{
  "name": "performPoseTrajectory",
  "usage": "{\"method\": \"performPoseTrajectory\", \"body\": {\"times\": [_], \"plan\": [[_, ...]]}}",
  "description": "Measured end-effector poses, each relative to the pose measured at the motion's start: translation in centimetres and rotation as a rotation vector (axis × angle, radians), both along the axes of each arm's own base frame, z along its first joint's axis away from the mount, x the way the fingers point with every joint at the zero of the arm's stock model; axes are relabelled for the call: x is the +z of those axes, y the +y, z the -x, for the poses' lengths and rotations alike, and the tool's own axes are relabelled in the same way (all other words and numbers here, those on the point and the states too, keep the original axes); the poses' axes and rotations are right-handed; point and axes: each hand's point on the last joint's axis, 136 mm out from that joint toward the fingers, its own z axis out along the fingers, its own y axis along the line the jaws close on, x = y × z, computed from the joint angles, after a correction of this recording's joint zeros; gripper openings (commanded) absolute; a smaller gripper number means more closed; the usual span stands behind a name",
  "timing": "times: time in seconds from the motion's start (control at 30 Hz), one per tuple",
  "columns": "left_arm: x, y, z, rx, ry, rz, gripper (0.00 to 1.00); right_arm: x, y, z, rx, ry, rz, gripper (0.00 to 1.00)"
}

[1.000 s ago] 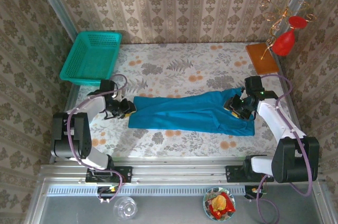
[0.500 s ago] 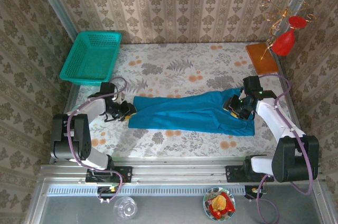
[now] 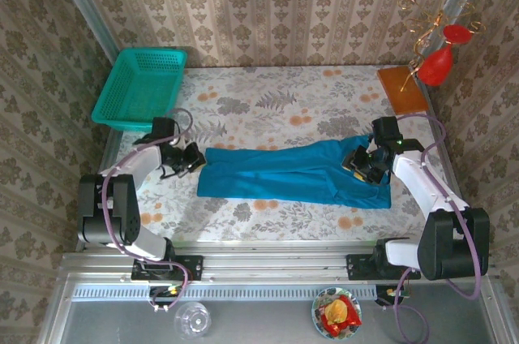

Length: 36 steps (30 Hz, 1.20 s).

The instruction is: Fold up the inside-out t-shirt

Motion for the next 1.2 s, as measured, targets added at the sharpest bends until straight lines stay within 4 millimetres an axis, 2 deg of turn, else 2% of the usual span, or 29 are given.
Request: {"method": "performPoseTrajectory", "body": {"times": [0.17,0.33,0.5,0.7,0.77,0.87,1.13,1.2], "plan": [[3.7,-1.0,-5.4,-0.05,-0.121,-0.02,0.0,-0.1,0.1,0.0,0.002,0.003,0.0,0.43],[5.4,-2.3,-9.4,-0.119,-0.191,-0.041,0.0,-0.3,0.2,-0.1,0.004,0.007,-0.001,0.43],[6.3,-3.3,-11.2,-0.179,-0.222,-0.04,0.0,-0.3,0.2,-0.1,0.006,0.008,-0.001,0.43],[7.1,-5.0,-11.0,-0.247,-0.246,0.023,0.0,-0.5,0.7,-0.1,0.021,0.002,-0.007,0.4],[7.4,-5.4,-11.0,-0.258,-0.253,0.043,0.0,-0.3,1.9,-0.2,0.061,-0.015,-0.018,0.37],[7.5,-5.4,-11.1,-0.258,-0.258,0.045,0.0,0.1,5.2,-0.5,0.163,-0.06,-0.041,0.32],[8.2,-4.9,-11.7,-0.223,-0.305,0.027,0.0,-1.0,17.1,-1.1,0.452,-0.175,-0.055,0.01],[8.7,-4.9,-11.3,-0.215,-0.322,0.032,0.0,-1.4,19.9,-1.6,0.502,-0.224,-0.025,0.0]]}}
